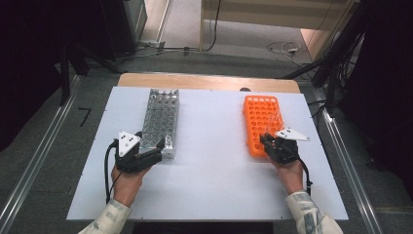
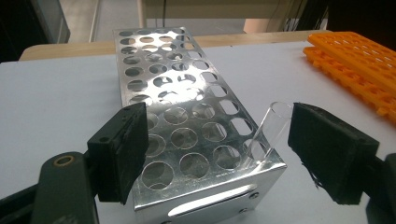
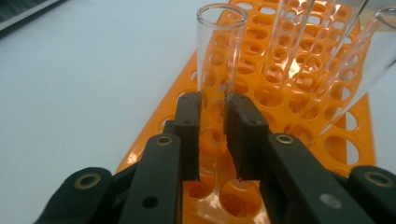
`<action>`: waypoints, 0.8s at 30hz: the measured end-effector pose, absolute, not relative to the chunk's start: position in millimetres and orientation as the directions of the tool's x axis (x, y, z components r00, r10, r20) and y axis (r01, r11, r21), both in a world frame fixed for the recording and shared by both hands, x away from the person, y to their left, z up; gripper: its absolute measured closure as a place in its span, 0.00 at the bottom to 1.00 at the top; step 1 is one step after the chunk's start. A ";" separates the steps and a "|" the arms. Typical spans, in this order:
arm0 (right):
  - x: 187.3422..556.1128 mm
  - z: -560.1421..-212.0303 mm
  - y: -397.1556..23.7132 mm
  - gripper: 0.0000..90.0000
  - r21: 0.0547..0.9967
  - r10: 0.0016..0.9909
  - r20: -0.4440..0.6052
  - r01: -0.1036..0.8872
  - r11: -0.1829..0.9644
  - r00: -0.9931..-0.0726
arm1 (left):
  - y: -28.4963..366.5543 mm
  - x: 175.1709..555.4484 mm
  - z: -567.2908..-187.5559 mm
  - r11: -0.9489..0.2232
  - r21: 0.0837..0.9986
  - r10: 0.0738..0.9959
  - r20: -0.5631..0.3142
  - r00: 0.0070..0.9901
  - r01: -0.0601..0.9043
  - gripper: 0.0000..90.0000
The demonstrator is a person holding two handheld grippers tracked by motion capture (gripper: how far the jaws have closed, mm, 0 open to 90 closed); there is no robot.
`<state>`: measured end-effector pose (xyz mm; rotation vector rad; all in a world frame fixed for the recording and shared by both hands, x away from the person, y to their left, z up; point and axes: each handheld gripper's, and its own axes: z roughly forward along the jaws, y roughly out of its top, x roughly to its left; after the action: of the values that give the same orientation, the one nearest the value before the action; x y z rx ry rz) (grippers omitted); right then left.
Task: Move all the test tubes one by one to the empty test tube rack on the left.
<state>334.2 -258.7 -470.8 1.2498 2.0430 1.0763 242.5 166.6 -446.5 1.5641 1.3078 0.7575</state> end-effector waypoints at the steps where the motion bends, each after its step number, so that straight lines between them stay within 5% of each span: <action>1: 334.3 -470.2 -259.6 0.81 0.833 0.895 -0.018 0.488 0.260 -0.446 | 166.3 242.6 -446.5 -0.002 0.919 0.964 -0.104 0.246 0.395 0.22; 24: 308.5 -435.9 -252.7 0.81 0.872 0.859 0.030 0.434 0.227 -0.511 | 162.5 239.1 -441.0 0.003 0.925 0.958 -0.111 0.263 0.381 0.18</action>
<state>308.5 -252.7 -435.9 1.1867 2.0434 1.2212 239.1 162.5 -441.0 1.5584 1.2845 0.7435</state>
